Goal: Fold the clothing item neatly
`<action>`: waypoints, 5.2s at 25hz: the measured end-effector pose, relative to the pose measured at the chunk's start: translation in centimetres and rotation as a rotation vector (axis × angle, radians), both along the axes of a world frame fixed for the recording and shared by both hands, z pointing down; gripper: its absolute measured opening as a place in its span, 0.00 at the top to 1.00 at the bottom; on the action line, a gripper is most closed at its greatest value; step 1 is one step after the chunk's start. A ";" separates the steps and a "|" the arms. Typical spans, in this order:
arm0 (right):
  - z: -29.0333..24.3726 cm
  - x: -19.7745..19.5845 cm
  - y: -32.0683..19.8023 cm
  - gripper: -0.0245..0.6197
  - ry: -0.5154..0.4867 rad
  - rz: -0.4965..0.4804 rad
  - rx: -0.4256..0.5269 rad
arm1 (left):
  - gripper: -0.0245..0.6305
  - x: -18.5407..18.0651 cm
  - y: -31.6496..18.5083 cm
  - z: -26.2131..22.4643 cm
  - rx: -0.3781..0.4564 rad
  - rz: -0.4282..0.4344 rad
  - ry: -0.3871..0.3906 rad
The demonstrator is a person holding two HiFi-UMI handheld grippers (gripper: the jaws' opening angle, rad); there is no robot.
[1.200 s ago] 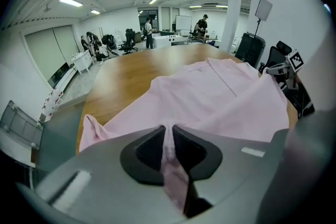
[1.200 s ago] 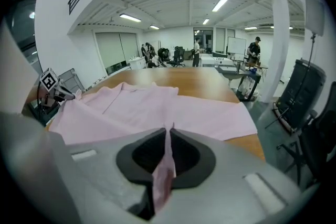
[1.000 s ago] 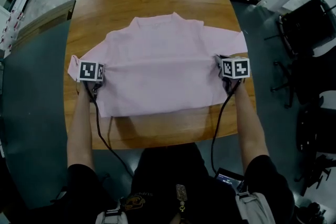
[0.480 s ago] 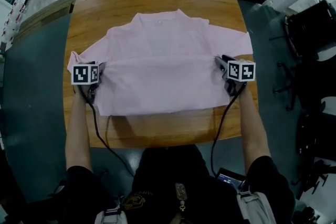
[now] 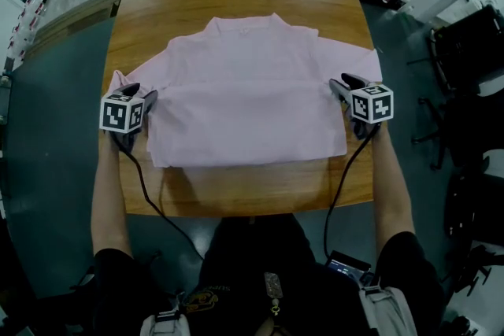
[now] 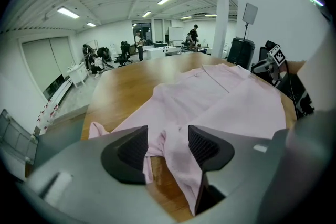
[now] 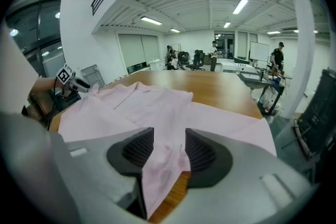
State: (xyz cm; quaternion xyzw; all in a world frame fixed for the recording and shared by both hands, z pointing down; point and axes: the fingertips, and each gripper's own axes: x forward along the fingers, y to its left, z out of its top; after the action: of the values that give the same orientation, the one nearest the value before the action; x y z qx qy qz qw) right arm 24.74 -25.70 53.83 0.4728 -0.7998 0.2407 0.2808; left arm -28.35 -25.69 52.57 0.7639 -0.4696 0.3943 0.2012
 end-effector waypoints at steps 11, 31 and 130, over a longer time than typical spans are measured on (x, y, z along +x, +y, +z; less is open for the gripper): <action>3.8 -5.0 1.2 0.63 0.154 -0.444 -0.123 | 0.48 6.1 0.4 4.2 -0.130 0.389 -0.118; 5.6 -1.3 2.7 0.84 0.150 -0.280 -0.422 | 0.79 2.9 3.0 7.2 -0.468 0.327 -0.213; -4.0 -61.5 3.0 0.94 0.064 -0.768 0.075 | 0.94 -12.4 -4.8 -5.4 0.100 0.173 0.224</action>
State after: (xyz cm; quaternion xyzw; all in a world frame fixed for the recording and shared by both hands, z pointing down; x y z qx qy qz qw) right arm -36.77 -22.73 49.88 0.1561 -0.9176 0.0737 0.3579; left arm -40.75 -30.49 47.16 0.8499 -0.3957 0.2983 0.1792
